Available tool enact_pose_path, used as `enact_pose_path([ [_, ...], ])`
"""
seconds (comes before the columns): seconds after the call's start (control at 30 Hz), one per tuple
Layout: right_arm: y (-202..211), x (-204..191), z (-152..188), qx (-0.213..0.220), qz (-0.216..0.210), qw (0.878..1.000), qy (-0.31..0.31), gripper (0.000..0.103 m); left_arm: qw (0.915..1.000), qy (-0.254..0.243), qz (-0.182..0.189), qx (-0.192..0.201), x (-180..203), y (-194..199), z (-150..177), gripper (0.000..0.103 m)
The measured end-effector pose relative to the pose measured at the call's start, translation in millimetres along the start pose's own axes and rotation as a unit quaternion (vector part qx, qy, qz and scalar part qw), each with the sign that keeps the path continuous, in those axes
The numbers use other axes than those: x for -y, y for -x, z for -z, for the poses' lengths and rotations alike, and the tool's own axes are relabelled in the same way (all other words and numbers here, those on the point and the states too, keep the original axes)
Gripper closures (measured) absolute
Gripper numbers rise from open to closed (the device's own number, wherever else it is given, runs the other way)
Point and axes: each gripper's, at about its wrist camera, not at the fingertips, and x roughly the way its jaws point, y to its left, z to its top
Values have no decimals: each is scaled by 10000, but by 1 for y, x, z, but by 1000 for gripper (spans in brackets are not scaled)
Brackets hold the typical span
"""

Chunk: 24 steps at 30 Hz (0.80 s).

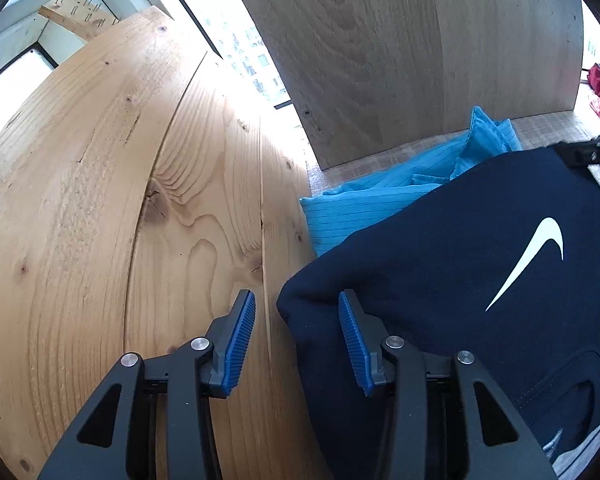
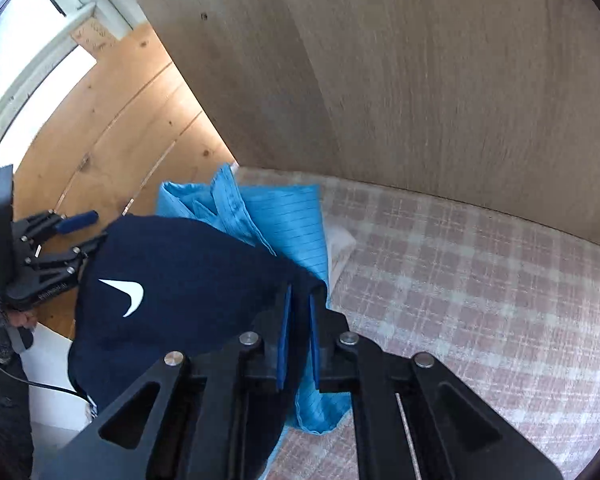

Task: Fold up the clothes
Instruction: 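Lower the sweatshirt onto the blue garment on the stack with both grippers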

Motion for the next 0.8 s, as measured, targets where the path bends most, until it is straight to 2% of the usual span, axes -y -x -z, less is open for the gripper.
enact_pose_path([
  [0.13,33,-8,-6,326,70,9994,-105,89,9997,-55,-167,193,-6,21,-3,61],
  [0.2,53,-27,-10,619,416,9970,202,78,9989,118,-27,446,-14,45,-1,61],
  [0.23,63,-37,-12,750,557,9950,363,76,9979,237,83,600,-18,59,2,61],
  [0.3,67,-66,-22,717,171,9937,843,65,9948,466,261,865,-23,82,15,61],
  [0.37,57,-99,-31,473,-530,9876,1403,60,9918,643,465,1005,-21,100,35,60],
  [0.43,32,-135,-37,166,-701,9778,1966,60,9902,740,634,999,-15,107,58,60],
  [0.53,-13,-183,-42,-340,-663,9582,2761,60,9896,917,795,777,-2,105,94,60],
  [0.63,-49,-207,-48,-834,-748,9452,3068,60,9857,1161,1093,540,5,99,127,60],
  [0.8,-90,-236,-63,-1361,-924,9280,3344,60,9807,1518,1209,251,8,90,165,60],
])
